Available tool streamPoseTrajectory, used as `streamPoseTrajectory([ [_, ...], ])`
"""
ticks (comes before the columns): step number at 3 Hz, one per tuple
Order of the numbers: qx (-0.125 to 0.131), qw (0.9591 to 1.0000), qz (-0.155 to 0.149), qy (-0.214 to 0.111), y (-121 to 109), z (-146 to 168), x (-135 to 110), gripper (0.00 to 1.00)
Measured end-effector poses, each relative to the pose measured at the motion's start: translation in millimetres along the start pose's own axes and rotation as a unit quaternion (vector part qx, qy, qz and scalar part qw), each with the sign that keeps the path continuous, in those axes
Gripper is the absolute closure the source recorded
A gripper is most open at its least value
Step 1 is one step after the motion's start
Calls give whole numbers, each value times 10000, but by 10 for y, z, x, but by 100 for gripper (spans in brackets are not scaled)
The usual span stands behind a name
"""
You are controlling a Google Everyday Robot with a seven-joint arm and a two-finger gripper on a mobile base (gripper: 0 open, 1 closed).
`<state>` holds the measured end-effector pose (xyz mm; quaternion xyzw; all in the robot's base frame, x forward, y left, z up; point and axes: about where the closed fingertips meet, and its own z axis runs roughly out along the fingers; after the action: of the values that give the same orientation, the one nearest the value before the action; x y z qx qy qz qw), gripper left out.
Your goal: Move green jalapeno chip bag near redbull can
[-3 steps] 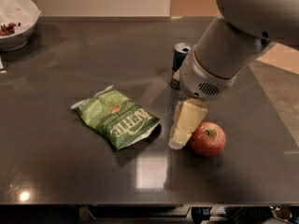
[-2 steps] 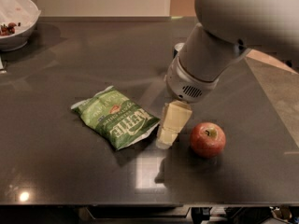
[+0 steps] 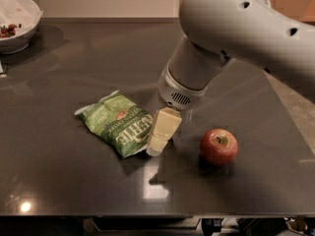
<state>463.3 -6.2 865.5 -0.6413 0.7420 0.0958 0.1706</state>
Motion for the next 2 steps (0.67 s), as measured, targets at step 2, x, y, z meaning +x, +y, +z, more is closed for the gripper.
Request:
streamPoseTrajectory([
  [2, -218, 9998, -6, 37, 111, 292, -94, 0],
])
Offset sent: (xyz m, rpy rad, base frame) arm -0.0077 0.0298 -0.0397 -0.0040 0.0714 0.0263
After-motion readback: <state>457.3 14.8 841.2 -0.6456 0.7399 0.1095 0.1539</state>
